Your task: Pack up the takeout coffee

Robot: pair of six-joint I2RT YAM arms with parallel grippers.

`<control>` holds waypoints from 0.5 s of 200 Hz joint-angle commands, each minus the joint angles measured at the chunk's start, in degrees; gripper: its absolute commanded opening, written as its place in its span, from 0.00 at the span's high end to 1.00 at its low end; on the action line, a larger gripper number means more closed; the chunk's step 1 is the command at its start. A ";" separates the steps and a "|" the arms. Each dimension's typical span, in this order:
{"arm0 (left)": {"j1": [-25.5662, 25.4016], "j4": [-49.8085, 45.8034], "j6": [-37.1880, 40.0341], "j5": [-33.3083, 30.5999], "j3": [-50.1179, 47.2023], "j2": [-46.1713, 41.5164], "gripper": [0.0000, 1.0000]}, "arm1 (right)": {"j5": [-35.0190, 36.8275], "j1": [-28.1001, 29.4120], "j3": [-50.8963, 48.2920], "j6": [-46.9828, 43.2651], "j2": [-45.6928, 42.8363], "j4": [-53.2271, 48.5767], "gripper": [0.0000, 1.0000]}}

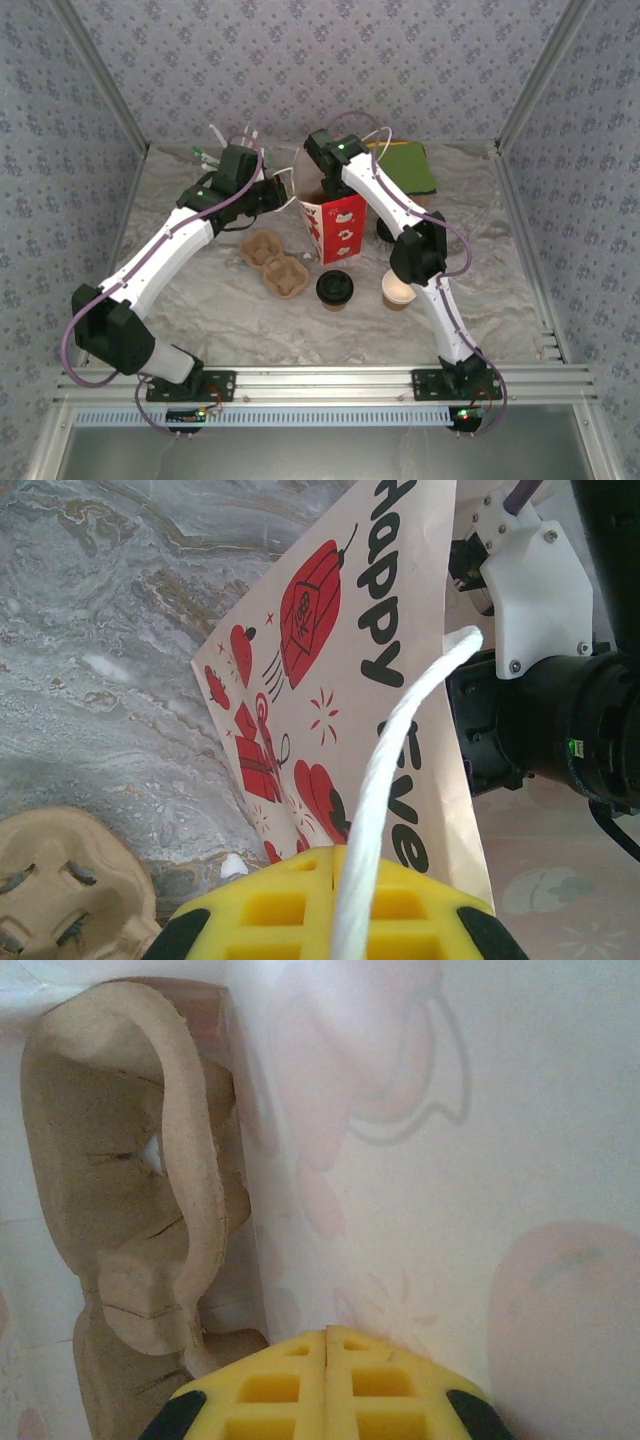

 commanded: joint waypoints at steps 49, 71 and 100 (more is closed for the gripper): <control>0.36 0.67 -0.14 0.81 -0.08 -0.61 1.00 | -1.32 0.46 -0.05 -0.15 -0.71 0.87 1.00; 0.37 0.58 -0.08 0.72 -0.01 -0.36 1.00 | -3.28 0.41 0.19 -0.14 -1.11 1.52 1.00; 0.38 0.41 -0.01 0.76 0.13 -0.17 1.00 | -5.83 0.54 0.29 -0.30 -1.21 2.04 1.00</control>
